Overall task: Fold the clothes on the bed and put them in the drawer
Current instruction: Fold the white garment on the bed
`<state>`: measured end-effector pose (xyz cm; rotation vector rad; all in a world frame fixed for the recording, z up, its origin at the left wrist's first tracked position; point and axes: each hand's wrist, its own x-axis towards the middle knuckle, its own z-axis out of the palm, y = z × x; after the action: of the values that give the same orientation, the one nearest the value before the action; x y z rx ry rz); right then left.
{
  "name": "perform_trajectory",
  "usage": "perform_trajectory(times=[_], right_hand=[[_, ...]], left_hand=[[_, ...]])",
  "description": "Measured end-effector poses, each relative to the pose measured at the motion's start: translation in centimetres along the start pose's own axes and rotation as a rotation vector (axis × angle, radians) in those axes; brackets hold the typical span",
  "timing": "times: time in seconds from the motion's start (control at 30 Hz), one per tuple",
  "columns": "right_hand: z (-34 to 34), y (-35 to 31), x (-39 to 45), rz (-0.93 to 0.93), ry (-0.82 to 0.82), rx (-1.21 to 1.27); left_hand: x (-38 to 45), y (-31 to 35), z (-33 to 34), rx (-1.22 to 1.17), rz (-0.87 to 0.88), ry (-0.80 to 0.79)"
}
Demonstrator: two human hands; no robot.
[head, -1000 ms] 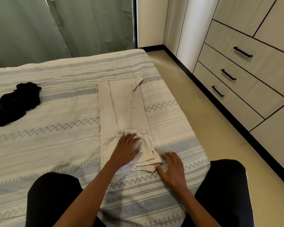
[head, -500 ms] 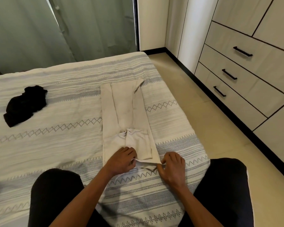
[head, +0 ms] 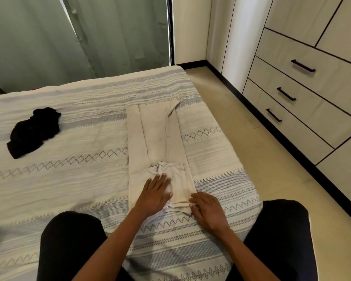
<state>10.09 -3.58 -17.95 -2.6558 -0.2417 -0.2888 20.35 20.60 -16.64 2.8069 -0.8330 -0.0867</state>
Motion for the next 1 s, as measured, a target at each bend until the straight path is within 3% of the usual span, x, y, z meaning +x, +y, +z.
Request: perform_trajectory(times=[0.2, 0.3, 0.4, 0.53, 0.63, 0.8, 1.0], right_hand=[[0.0, -0.4, 4.1, 0.012, 0.186, -0.020], [0.4, -1.0, 7.6, -0.002, 0.134, 0.023], [1.5, -0.9, 10.8, -0.002, 0.009, -0.094], [1.7, 0.2, 14.2, 0.054, -0.004, -0.081], [0.6, 1.0, 19.5, 0.098, 0.007, -0.007], [0.7, 4.2, 30.7, 0.204, 0.003, 0.178], [2.1, 9.8, 46.5, 0.397, -0.062, 0.283]], left_hand=[[1.8, 0.2, -2.4, 0.046, -0.018, 0.109], [3.9, 0.3, -2.8, 0.047, -0.101, 0.058], [5.4, -0.3, -1.8, 0.045, -0.139, -0.036], [7.3, -1.4, -2.5, 0.051, -0.129, 0.082], [10.6, -2.9, -4.3, -0.026, -0.133, 0.180], [19.1, -6.7, -6.0, -0.127, -0.158, 0.207], [33.1, -11.4, -6.5, -0.328, -0.309, 0.248]])
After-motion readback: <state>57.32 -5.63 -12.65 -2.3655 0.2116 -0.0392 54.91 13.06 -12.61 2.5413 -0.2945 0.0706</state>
